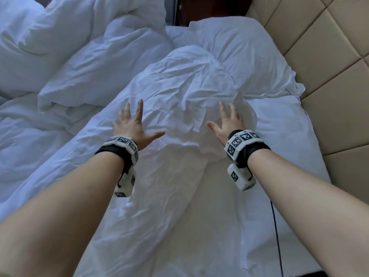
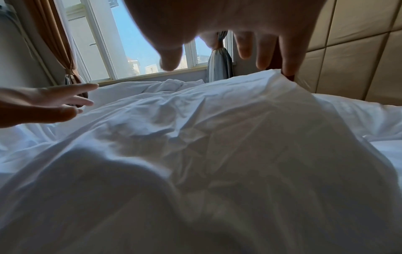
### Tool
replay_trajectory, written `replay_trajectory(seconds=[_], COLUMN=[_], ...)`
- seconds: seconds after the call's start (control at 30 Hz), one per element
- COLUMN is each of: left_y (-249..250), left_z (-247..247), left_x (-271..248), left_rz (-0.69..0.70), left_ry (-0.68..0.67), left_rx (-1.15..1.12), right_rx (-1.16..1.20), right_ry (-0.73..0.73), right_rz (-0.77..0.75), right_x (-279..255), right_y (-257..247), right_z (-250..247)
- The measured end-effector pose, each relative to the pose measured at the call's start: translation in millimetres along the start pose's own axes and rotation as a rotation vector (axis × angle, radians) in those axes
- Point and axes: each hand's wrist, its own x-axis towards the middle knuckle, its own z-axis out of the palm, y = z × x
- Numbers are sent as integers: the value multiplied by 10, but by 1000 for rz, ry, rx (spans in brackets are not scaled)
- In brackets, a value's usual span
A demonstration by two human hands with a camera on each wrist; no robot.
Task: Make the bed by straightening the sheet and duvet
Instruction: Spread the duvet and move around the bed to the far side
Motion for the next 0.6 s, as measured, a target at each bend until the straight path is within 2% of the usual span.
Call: replay_trajectory(seconds=[0.2,0.37,0.47,0.6], left_y=[109,4,43,272], left_z=[125,341,594,843], left_x=[364,772,839,745], left_rz=[-40,-192,-149,-120], left_ry=[-11,44,1,-2], left_rx=[-51,-173,-261,-396], right_rx=[-65,72,189,278], right_ry=[173,132,51,19], right_rz=[4,38,15,29], right_x=[697,1148,1202,1172], right_y=[47,254,286,251], right_z=[-1,169,457,772])
